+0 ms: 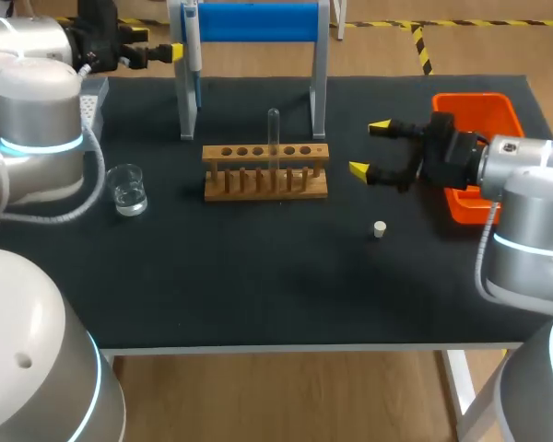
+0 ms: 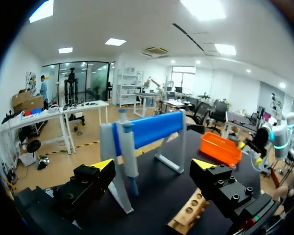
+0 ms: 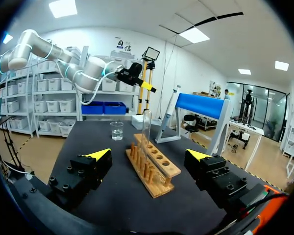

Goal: Invert the test tube, pick up the pipette, mount the tip to pipette, aspirate from beaker and dispense into the tube, eject the tip, return the pipette, and cap with the stopper.

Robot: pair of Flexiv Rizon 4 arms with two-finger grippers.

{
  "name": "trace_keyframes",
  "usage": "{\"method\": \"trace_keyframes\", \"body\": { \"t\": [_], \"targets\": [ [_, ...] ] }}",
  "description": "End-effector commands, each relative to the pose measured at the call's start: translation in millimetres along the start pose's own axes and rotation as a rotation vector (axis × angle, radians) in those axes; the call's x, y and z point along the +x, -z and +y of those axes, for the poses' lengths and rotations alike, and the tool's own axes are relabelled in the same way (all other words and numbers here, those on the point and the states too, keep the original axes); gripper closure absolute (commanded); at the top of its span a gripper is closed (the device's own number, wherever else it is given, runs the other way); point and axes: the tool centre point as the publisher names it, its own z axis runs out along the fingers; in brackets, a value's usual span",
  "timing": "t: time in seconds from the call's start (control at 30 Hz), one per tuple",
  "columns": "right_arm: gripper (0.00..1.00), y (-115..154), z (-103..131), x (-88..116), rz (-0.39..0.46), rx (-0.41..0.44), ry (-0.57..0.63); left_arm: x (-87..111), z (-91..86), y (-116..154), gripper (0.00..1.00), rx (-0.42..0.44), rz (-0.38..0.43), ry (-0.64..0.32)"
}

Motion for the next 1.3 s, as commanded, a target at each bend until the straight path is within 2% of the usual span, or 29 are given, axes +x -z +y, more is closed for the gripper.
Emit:
{"method": "trace_keyframes", "body": {
  "t": [0.03,0.23,0.4,0.5,0.7,0.9,1.3],
  "targets": [
    [0.0,0,0,0,-0.001,0.0,0.001,68.0,20.9,27,0.0,0.045,-0.023,-0.029],
    [0.0,0,0,0,-0.001,0.0,0.001,139.3,47.6,33,0.0,0.019,-0.011,-0.095],
    [0.0,0,0,0,-0.001,0.0,0.001,178.5,67.3,38,0.0,-0.007,-0.014,-0.13],
    [0.0,0,0,0,-0.001,0.0,0.001,191.1,79.7,45,0.0,0.013,-0.021,-0.128],
    [0.0,0,0,0,-0.001,0.0,0.001,197.6,103.9,57,0.0,0.013,-0.028,-0.103],
    [0.0,0,0,0,-0.001,0.0,0.001,193.4,111.4,65,0.0,-0.008,-0.032,-0.093],
    [0.0,0,0,0,-0.001,0.0,0.001,193.4,111.4,65,0.0,-0.008,-0.032,-0.093]
  ]
}}
